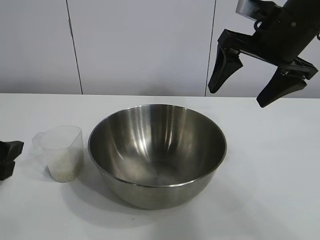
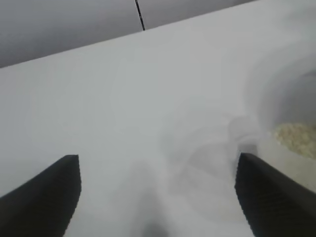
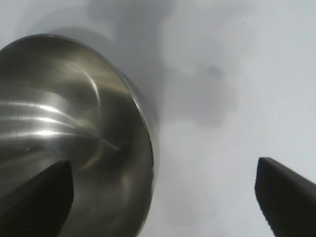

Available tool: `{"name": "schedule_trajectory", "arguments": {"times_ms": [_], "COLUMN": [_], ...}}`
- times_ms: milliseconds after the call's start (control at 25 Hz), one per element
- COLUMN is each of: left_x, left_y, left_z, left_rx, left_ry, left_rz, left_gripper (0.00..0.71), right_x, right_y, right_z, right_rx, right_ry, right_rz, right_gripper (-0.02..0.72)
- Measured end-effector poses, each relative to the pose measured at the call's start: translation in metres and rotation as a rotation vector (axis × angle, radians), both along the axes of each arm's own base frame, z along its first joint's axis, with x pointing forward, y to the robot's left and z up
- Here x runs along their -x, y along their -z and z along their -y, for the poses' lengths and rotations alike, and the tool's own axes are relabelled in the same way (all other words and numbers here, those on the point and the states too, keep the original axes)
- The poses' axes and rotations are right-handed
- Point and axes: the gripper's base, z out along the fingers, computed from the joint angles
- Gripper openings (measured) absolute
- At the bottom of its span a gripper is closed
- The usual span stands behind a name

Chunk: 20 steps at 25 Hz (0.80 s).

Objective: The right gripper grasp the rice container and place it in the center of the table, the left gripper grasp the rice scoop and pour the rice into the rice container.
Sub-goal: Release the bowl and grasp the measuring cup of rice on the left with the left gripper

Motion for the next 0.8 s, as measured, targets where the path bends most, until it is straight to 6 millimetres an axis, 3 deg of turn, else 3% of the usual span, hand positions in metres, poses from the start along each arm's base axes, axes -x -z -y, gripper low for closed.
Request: {"name": "schedule_trajectory", "arguments": {"times_ms": [400,800], "left_x": [-0.008,-0.032], "left_y": [0.026,0.03], "left_z": [0.005,0.013], "left_rx": [-0.025,-0.012], "left_ry": [0.028,0.039], "left_rz": [-0.077,-0.033], "left_gripper": [0.613,0.611], "right_x": [0.0,0.001], "right_y": [0.0,0.0], "right_z": [0.0,0.0], "right_rx": [0.003,0.003], "right_ry": [-0.002,-0.006], "right_rz": [-0.002,-0.011], "right_gripper": [0.694,0.694]}}
